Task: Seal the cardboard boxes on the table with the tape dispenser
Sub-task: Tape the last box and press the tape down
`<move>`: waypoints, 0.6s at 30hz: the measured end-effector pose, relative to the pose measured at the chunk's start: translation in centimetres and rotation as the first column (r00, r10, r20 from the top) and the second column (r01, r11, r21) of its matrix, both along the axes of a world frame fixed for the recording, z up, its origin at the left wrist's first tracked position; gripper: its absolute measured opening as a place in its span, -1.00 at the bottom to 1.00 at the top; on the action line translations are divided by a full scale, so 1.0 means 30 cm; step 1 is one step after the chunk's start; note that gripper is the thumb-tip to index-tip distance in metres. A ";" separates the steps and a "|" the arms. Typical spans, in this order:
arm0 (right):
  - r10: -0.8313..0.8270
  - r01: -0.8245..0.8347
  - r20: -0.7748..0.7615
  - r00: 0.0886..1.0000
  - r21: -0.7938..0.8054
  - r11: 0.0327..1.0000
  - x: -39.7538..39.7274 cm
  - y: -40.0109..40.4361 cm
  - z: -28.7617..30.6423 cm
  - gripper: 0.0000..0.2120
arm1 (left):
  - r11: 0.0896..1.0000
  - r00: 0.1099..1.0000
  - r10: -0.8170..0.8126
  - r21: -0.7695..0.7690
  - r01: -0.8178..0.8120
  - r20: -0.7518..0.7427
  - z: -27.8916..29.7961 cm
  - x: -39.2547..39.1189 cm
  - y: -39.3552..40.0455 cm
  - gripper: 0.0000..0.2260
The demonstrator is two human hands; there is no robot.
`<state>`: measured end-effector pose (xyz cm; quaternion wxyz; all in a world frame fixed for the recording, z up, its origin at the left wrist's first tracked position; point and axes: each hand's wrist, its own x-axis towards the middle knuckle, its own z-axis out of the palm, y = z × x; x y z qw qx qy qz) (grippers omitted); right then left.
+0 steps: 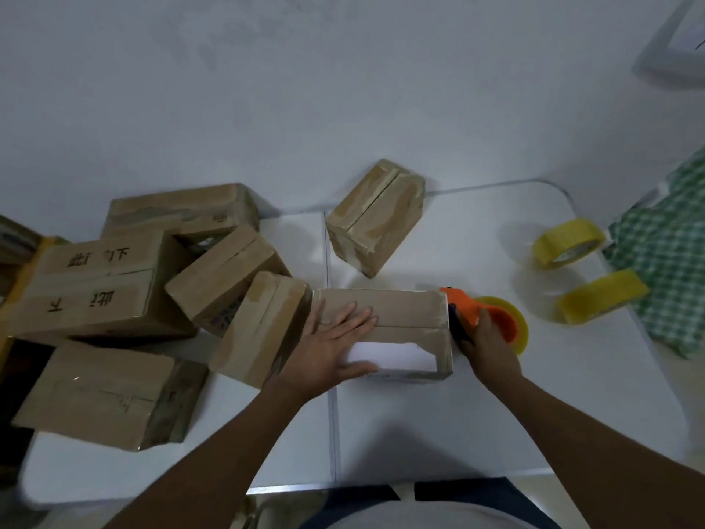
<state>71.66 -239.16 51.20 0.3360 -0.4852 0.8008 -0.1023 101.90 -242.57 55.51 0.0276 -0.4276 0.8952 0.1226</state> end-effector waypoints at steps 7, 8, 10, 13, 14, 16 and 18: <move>-0.105 0.104 -0.023 0.994 -0.056 0.993 -0.074 -0.042 0.083 -0.90 | 0.997 1.000 0.013 0.082 -0.012 -0.011 0.011 -0.003 -0.031 -0.33; -0.160 0.164 0.047 0.986 -0.120 0.979 -0.091 -0.046 0.113 -0.86 | 0.997 1.000 0.008 0.082 -0.006 -0.015 0.015 -0.007 -0.038 -0.32; -0.226 0.260 0.163 0.960 -0.237 0.936 -0.121 -0.051 0.187 -0.79 | 0.995 0.999 -0.004 0.096 0.007 -0.032 0.021 -0.027 -0.055 -0.31; -0.252 0.365 0.322 0.913 -0.365 0.857 -0.139 -0.050 0.320 -0.79 | 0.993 0.999 -0.031 0.116 0.032 -0.012 0.028 -0.085 -0.078 -0.29; -0.229 0.362 0.339 0.912 -0.408 0.838 -0.138 -0.049 0.362 -0.78 | 0.992 0.999 -0.043 0.114 0.044 -0.009 0.028 -0.110 -0.085 -0.28; -0.161 0.316 0.339 0.927 -0.472 0.823 -0.119 -0.049 0.438 -0.74 | 0.990 0.997 -0.071 0.119 0.074 -0.028 0.033 -0.163 -0.100 -0.28; -0.099 0.256 0.324 0.941 -0.490 0.833 -0.086 -0.048 0.492 -0.72 | 0.986 0.994 -0.091 0.131 0.099 -0.065 0.043 -0.213 -0.112 -0.30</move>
